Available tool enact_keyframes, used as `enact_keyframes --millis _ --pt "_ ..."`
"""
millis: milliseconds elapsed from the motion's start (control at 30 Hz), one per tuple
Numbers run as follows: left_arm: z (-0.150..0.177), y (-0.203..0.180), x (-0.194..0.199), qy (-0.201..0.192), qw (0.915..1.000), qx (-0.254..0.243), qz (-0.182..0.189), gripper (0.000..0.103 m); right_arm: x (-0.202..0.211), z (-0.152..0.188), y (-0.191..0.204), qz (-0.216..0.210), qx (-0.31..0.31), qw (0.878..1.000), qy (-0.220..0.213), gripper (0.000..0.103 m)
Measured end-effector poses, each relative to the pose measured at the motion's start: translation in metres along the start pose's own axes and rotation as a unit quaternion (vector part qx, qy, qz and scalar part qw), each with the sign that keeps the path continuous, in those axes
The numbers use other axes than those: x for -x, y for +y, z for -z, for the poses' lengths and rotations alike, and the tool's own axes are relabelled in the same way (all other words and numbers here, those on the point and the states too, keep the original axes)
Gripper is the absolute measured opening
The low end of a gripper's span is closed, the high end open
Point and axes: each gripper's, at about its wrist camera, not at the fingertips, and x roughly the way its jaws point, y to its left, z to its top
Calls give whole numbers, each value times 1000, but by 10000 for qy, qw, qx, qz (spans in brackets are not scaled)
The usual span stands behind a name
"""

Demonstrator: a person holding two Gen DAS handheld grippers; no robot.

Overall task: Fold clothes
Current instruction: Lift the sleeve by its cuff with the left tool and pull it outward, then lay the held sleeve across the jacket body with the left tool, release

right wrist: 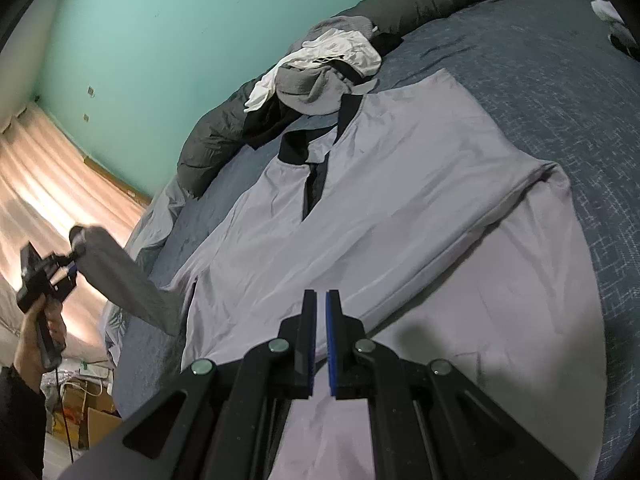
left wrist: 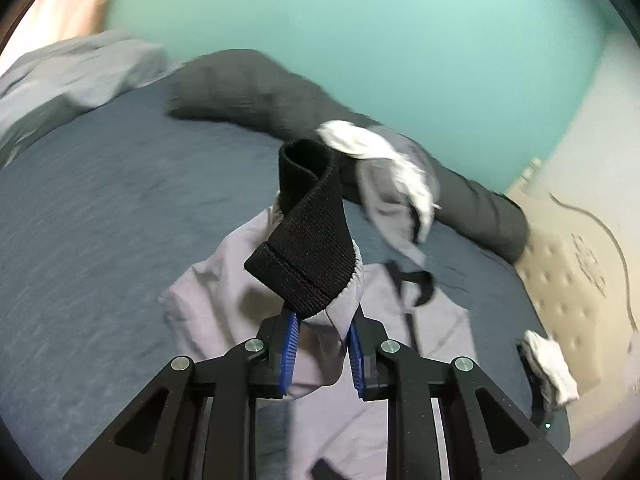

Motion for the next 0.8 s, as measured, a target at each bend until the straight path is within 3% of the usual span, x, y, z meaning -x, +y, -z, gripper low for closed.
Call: enact_keyframes --millis 267,500,700,800 --pt "26 -126 -62 545 9929 -709 784 20 15 -7 -17 3 -179 9998 -98 4" --pt "107 -225 -126 1319 9701 -1481 1400 20 30 -12 -29 5 -310 9993 -192 4" --pt "200 -260 -177 2135 9486 -1839 1438 20 38 -13 -38 -34 -447 9988 -191 4" --pt "224 -257 -192 2326 9473 -1741 1349 21 40 -14 -43 -39 -507 9985 -187 4"
